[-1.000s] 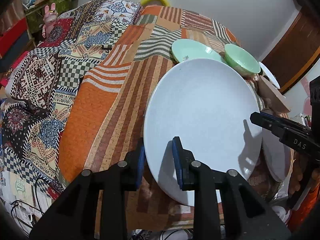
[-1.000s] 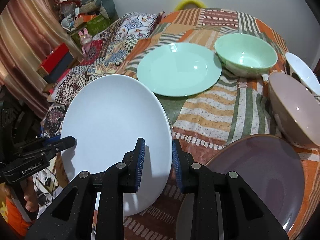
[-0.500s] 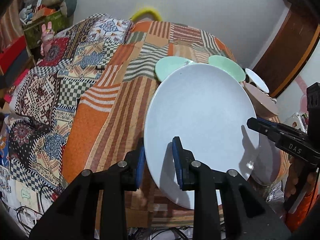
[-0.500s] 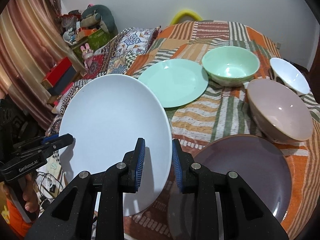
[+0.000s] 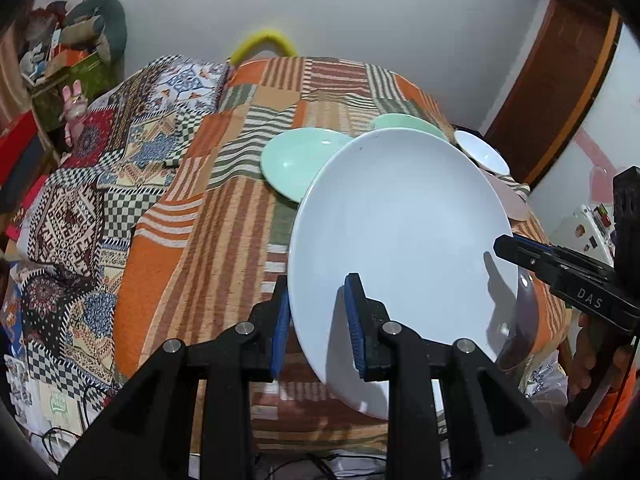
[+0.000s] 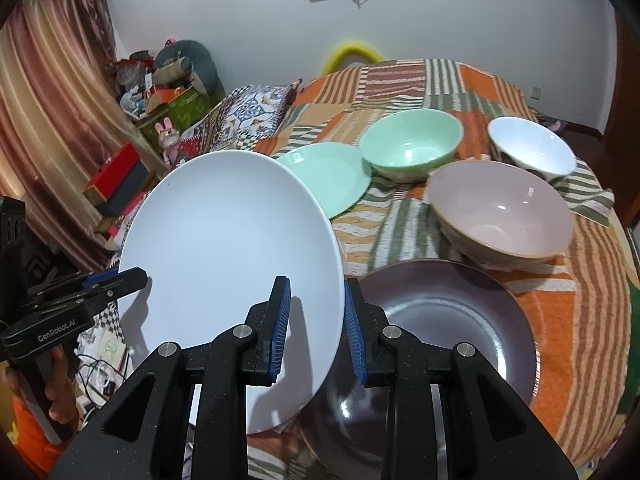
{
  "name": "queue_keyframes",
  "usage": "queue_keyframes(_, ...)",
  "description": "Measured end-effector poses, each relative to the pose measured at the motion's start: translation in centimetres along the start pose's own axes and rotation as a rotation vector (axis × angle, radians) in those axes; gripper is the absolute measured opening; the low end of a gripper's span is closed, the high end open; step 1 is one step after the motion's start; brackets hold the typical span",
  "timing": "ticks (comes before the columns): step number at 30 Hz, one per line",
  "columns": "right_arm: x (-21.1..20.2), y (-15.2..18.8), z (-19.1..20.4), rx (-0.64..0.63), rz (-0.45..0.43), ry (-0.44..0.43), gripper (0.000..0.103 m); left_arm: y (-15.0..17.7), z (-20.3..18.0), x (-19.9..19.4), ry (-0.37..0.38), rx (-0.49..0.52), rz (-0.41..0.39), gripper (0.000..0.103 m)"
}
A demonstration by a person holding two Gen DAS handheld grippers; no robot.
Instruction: Organize plates and bowls
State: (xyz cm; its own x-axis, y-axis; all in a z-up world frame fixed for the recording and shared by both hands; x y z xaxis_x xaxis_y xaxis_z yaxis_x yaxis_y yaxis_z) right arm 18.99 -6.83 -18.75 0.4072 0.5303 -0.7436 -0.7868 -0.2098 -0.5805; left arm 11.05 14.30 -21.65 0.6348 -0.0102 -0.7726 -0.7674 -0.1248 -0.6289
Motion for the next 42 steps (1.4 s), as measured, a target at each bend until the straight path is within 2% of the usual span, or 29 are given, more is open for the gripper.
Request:
queue_keyframes(22,-5.1,0.2,-6.2,0.11,-0.086,0.059,0.025,-1.7,-7.7,0.9,0.067,0.125,0.021,0.026)
queue_keyframes(42,-6.2,2.0,-10.6,0.175,-0.069,0.147,0.025,-0.4,-11.9,4.3,0.144,0.181,0.114,0.026)
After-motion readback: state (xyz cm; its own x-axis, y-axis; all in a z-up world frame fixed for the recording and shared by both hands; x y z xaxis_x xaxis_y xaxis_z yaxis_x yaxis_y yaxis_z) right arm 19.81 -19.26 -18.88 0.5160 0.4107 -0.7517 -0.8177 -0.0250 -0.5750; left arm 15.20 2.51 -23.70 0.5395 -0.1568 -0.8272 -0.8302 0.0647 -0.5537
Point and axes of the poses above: each gripper's, at about its wrist camera, not at the fingertips, and x roughly the way its jaws point, z to its left, y to its underside, the point moved 10 cm from there along x, roughly the way its jaws point, and after that the axes turned 10 degrees about x, right-handed, at the moved point
